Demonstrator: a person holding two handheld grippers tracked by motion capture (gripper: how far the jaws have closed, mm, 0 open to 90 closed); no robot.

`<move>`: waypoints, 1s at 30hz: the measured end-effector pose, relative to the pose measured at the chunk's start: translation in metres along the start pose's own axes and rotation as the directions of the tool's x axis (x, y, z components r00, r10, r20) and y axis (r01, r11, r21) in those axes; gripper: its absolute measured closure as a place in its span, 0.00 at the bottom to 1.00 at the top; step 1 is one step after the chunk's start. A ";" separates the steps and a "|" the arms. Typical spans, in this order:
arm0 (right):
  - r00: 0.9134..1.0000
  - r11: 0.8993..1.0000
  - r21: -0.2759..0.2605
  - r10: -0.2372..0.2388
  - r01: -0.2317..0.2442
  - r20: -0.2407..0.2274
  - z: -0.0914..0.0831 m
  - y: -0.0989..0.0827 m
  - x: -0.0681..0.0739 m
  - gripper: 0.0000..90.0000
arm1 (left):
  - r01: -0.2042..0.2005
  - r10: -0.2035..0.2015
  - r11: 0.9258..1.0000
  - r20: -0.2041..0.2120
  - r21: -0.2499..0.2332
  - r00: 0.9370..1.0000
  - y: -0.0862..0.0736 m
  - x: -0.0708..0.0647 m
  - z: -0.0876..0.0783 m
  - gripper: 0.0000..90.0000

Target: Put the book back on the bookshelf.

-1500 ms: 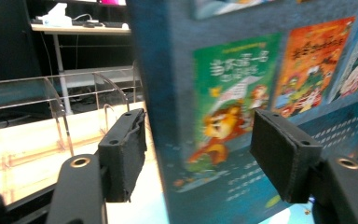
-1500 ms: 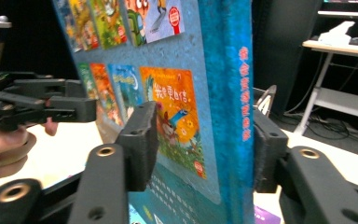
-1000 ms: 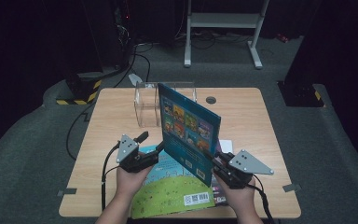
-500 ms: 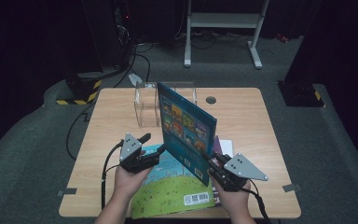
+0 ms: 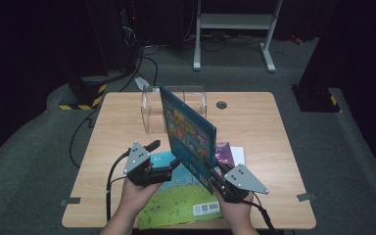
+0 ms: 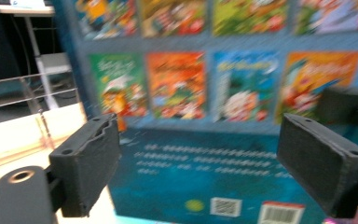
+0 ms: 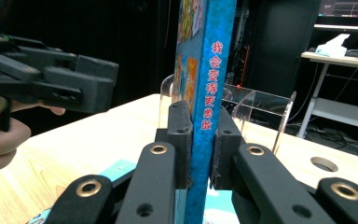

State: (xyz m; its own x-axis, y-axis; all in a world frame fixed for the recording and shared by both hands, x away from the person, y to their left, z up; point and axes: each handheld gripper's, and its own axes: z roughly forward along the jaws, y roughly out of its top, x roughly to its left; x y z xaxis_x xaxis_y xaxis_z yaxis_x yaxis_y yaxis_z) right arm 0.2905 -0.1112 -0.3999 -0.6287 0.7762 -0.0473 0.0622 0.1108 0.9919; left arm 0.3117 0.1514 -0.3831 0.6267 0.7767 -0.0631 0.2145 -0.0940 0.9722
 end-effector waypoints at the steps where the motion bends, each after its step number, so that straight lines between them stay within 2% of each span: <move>1: 1.000 1.000 -0.002 -0.003 0.003 0.001 0.001 0.000 0.002 0.91 | 0.000 0.000 1.000 0.000 0.000 1.000 0.000 0.000 0.000 0.12; 5: 1.000 1.000 -0.007 -0.007 0.007 0.000 0.004 -0.001 0.009 0.91 | -0.015 0.016 1.000 0.024 -0.027 1.000 0.008 -0.009 -0.007 0.10; 11: 0.999 0.999 -0.010 -0.043 0.043 -0.006 0.008 -0.002 0.023 0.91 | -0.022 0.026 0.997 0.053 -0.077 0.998 0.015 -0.016 -0.015 0.09; 23: 0.998 0.998 -0.016 -0.060 0.060 -0.017 0.016 -0.004 0.036 0.91 | -0.019 0.029 0.994 0.087 -0.105 0.996 0.021 -0.024 -0.019 0.08; 30: 0.998 0.998 -0.021 -0.062 0.062 -0.020 0.022 -0.006 0.044 0.91 | -0.013 0.024 0.994 0.102 -0.112 0.994 0.022 -0.024 -0.020 0.08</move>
State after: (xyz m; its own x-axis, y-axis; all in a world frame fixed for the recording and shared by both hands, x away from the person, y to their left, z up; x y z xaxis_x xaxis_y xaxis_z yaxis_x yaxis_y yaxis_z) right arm 0.2799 -0.0642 -0.4104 -0.6469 0.7552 -0.1064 0.0072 0.1455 0.9893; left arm 0.2860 0.1428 -0.3557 0.7048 0.7067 -0.0621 0.1210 -0.0335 0.9921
